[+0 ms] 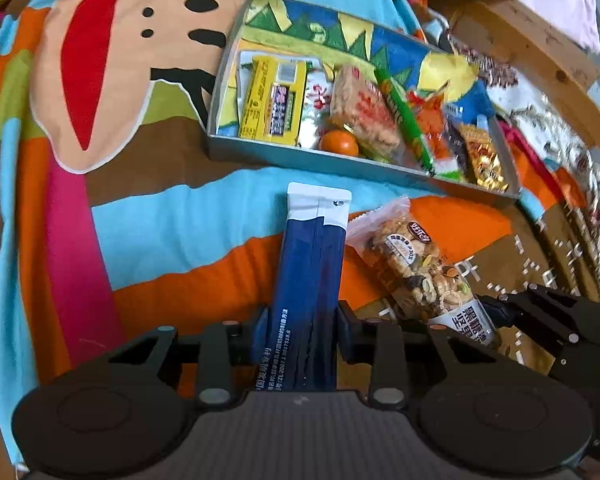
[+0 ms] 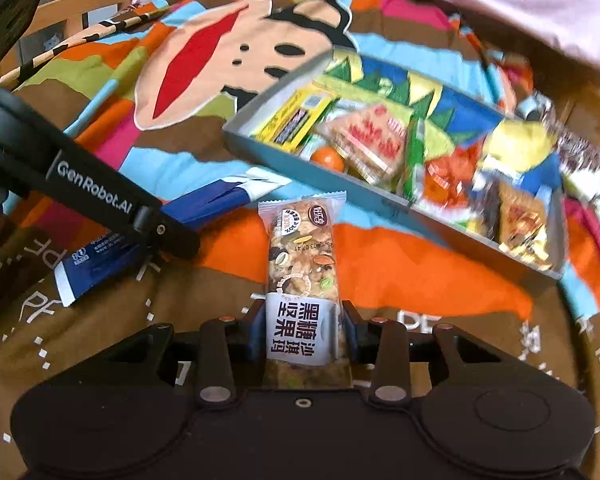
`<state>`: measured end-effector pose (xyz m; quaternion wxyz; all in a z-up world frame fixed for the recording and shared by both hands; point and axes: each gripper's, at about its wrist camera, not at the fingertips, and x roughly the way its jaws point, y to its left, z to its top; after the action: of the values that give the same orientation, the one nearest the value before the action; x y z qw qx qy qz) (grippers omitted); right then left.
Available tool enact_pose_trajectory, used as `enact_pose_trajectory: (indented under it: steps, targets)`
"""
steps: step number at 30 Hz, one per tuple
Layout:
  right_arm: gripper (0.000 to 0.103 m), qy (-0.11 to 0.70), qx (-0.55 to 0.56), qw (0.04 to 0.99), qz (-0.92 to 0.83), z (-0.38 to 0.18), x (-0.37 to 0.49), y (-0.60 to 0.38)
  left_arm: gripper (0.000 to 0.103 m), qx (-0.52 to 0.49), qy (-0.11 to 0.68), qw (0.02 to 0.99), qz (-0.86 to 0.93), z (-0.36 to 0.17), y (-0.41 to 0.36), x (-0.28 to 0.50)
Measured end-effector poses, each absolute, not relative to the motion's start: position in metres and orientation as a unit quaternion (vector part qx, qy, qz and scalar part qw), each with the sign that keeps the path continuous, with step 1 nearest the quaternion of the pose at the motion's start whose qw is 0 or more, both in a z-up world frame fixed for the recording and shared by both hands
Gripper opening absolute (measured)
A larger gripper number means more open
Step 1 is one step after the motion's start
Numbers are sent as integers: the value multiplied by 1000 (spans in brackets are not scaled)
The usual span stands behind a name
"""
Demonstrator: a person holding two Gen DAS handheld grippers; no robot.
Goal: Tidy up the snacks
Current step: 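Carry the blue packet and nut bar over the tray and lower them in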
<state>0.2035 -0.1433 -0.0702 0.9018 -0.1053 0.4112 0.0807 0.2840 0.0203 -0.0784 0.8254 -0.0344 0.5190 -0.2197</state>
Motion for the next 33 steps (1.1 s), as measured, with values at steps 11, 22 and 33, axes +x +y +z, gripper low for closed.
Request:
enact_pose_trajectory:
  steps: [11,22,33]
  targets:
    - [40,318,-126,938,49,-41,208,-152,37,-70,416,883,-205,-42,26,283]
    - [40,204,-71,976,-18,-11,282,-207,37,-95,261,944,-178,-17,-7,352]
    - [40,258,-3,965,-51,-38,365,-239,37,-53,307,935,-166,-54,-45,417]
